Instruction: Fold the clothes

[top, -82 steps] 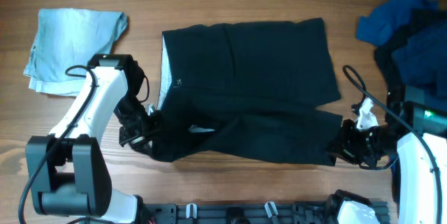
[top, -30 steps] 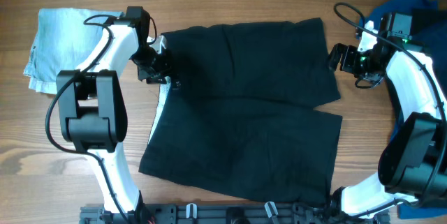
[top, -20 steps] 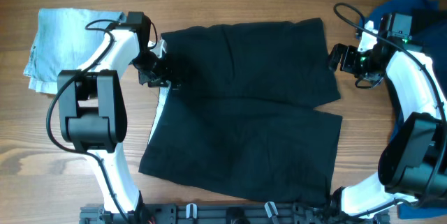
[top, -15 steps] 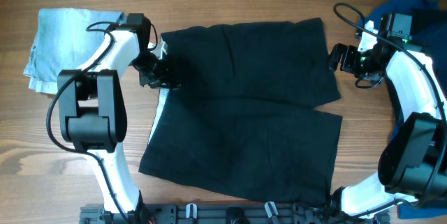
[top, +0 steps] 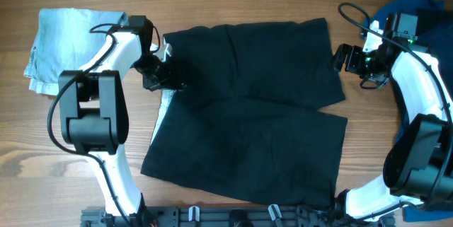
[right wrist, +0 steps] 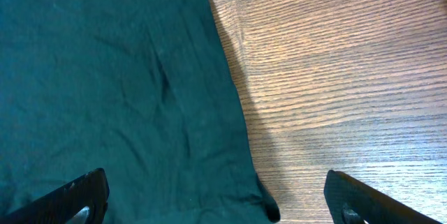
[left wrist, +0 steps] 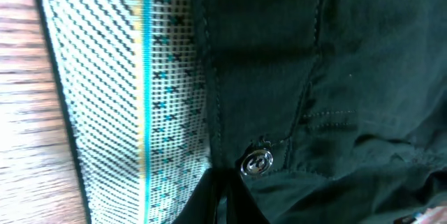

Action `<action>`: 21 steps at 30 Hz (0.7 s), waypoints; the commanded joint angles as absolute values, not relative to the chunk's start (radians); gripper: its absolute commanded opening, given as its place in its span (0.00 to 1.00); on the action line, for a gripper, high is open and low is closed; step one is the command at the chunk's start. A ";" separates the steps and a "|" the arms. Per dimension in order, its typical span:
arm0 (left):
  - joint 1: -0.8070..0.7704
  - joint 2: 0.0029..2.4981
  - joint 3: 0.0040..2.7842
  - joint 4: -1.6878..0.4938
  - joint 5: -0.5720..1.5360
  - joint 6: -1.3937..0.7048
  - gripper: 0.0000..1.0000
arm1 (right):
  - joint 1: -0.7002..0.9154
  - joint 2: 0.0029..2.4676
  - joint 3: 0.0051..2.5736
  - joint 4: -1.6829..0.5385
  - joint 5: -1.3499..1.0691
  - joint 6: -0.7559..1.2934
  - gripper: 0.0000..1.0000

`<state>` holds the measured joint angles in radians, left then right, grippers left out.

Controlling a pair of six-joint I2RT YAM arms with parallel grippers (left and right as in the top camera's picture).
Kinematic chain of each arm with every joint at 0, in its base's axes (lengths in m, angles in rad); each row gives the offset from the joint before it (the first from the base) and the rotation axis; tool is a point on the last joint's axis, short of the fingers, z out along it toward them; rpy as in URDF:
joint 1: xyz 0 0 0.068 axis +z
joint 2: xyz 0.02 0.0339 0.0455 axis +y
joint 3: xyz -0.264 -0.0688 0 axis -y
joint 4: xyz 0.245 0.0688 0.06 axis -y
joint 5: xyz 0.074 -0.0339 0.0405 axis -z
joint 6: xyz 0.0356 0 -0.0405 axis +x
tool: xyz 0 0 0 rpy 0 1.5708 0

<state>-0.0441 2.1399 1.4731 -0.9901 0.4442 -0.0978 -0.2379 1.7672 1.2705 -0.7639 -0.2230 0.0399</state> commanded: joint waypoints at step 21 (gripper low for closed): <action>0.063 1.979 1.474 -1.029 0.213 -0.262 0.04 | -0.236 1.781 1.267 -0.760 -0.206 0.027 1.00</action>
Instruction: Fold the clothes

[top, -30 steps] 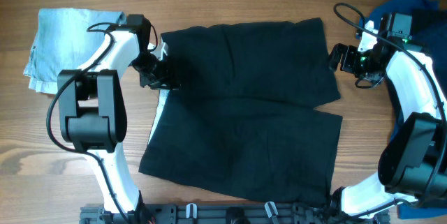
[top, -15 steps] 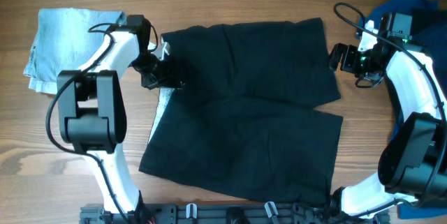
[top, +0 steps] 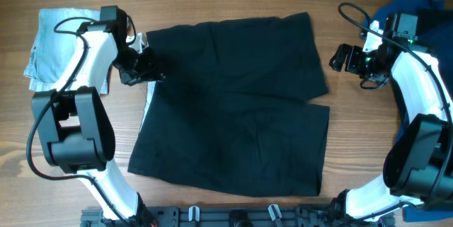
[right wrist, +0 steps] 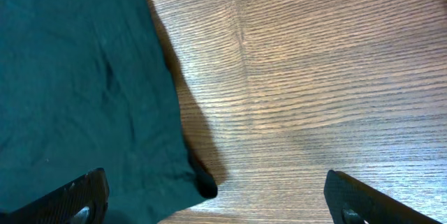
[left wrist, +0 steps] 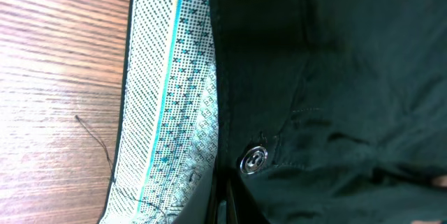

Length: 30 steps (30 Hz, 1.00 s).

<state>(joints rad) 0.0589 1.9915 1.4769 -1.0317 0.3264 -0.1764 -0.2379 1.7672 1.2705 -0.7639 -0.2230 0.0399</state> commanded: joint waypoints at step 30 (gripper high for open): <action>0.063 1.979 1.427 -1.005 0.182 -0.297 0.05 | -0.169 2.042 1.268 -0.575 -0.400 -0.163 0.58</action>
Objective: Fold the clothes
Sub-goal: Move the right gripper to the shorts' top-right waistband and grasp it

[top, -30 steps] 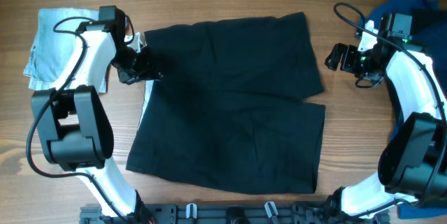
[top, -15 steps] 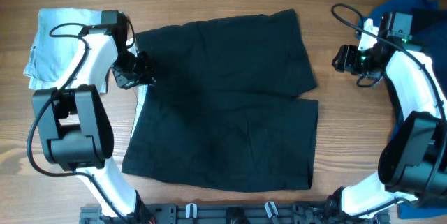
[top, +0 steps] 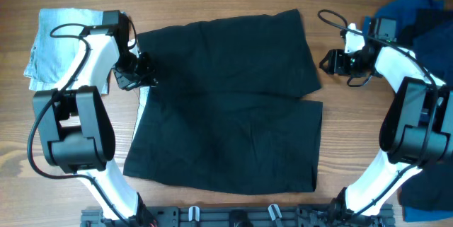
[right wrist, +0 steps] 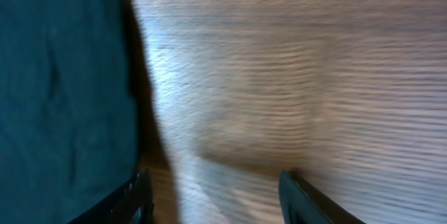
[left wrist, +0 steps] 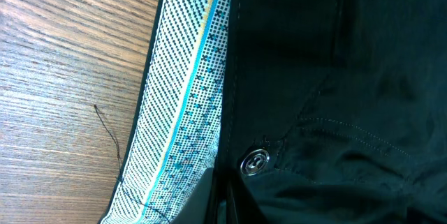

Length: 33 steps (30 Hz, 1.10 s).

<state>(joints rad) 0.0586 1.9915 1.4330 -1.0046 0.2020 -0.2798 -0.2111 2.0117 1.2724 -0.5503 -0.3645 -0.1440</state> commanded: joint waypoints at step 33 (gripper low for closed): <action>0.063 1.979 1.427 -1.006 0.182 -0.297 0.07 | -0.081 1.925 1.228 -0.633 -0.499 -0.155 0.55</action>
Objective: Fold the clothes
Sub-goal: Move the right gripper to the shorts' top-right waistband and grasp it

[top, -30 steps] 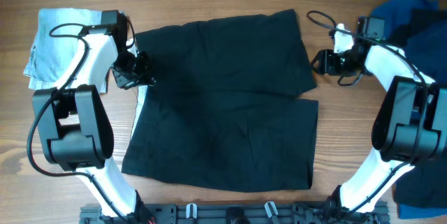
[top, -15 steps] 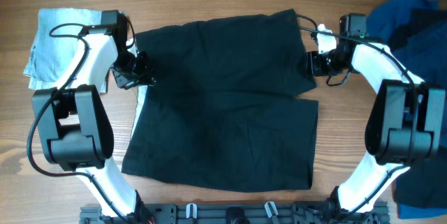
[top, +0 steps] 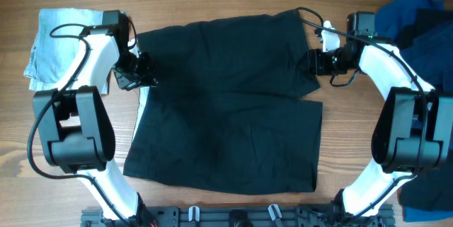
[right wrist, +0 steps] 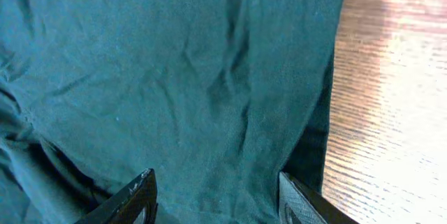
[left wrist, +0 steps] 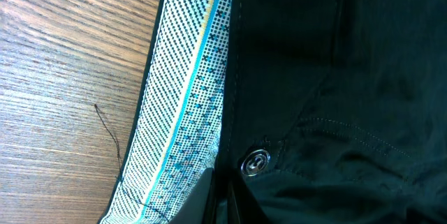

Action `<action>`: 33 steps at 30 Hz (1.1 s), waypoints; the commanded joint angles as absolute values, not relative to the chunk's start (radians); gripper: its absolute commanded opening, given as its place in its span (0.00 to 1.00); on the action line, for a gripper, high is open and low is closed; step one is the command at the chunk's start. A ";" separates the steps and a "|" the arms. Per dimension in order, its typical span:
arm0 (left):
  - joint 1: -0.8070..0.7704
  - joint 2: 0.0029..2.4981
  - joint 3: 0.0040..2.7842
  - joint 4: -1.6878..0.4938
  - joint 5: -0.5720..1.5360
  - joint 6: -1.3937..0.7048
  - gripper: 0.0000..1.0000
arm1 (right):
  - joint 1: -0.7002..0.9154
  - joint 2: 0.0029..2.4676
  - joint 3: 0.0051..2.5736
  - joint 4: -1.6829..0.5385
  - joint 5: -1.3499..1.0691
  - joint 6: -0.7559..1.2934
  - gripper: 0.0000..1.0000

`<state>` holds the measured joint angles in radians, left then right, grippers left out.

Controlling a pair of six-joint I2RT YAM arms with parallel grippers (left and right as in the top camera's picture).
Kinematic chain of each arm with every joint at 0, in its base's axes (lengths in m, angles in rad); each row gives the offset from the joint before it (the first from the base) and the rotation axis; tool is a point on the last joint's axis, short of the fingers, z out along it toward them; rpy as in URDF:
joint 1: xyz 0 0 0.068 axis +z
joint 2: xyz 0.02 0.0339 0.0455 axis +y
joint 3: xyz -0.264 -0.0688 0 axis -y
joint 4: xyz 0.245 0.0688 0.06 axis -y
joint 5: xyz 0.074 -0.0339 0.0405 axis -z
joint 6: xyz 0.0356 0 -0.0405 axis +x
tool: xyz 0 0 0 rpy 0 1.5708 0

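Black shorts (top: 226, 100) lie flat on the wooden table, waistband to the left and both legs to the right. My left gripper (top: 139, 76) is shut on the waistband's upper end. In the left wrist view its fingers (left wrist: 225, 203) pinch the fabric just below a metal button (left wrist: 255, 161), beside the dotted white-and-teal lining (left wrist: 185, 105). My right gripper (top: 312, 63) stands open over the hem of the upper leg. In the right wrist view its two fingertips (right wrist: 134, 197) straddle the cloth (right wrist: 174, 77), which looks teal there, with the hem edge (right wrist: 328, 105) near the right finger.
A folded light-blue cloth (top: 60, 43) lies at the back left, just beyond the left arm. A heap of blue clothes (top: 417, 15) sits at the right edge behind the right arm. A dark rail (top: 233, 218) runs along the table's front edge.
My right gripper, still open, has moved left from the bare wood beside the upper leg to over that leg's hem. The left gripper and the shorts have not moved.
My left gripper held the waistband with the shorts further right on the table. Then the waistband and shorts stood further left, near the light-blue cloth, still held. The right gripper stayed open beside the leg hem, then closer, and now stands over it.
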<state>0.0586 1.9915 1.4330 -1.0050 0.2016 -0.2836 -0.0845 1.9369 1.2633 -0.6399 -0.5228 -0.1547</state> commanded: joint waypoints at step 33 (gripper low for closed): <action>0.075 1.979 1.427 -1.006 0.119 -0.297 0.04 | -0.069 1.928 1.111 -0.473 -0.336 -0.154 0.61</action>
